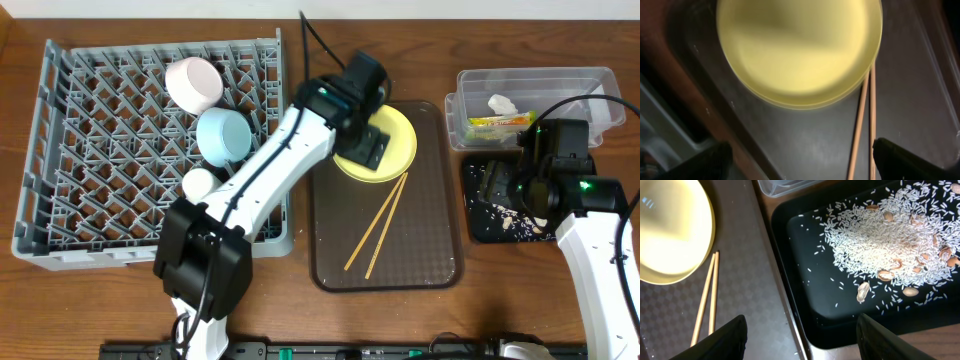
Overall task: Sort waste into correct bins and load items into the dishwasher rack
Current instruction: 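Reach the left gripper down to the wooden chopsticks on the tray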
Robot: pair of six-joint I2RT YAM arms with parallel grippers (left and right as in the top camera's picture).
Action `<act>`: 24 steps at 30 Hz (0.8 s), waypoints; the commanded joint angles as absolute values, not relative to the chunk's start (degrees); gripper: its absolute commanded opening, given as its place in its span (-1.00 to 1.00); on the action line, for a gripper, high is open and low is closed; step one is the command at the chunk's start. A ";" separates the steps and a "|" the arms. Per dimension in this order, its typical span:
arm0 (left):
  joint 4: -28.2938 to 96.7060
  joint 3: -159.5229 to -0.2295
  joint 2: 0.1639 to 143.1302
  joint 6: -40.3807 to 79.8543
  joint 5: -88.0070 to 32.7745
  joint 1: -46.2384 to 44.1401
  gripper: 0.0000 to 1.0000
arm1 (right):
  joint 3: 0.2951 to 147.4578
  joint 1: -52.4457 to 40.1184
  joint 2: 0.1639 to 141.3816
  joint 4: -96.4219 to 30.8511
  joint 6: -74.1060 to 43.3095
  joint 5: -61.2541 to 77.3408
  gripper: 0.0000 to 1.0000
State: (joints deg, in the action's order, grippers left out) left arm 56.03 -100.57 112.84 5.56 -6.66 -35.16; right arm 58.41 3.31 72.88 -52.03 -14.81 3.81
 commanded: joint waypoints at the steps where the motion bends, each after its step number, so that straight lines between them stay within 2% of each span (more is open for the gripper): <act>1: 60.88 -99.92 114.08 5.06 -5.52 -37.95 0.82 | 59.09 3.36 72.12 -52.10 -14.06 3.03 0.36; 13: 54.63 -81.69 114.34 5.02 -5.48 -44.51 0.92 | 59.09 3.36 72.12 -52.71 -14.06 3.03 0.36; 24: 54.46 -79.48 114.34 5.02 -5.50 -46.63 0.91 | 59.09 3.36 72.12 -52.77 -14.06 3.03 0.36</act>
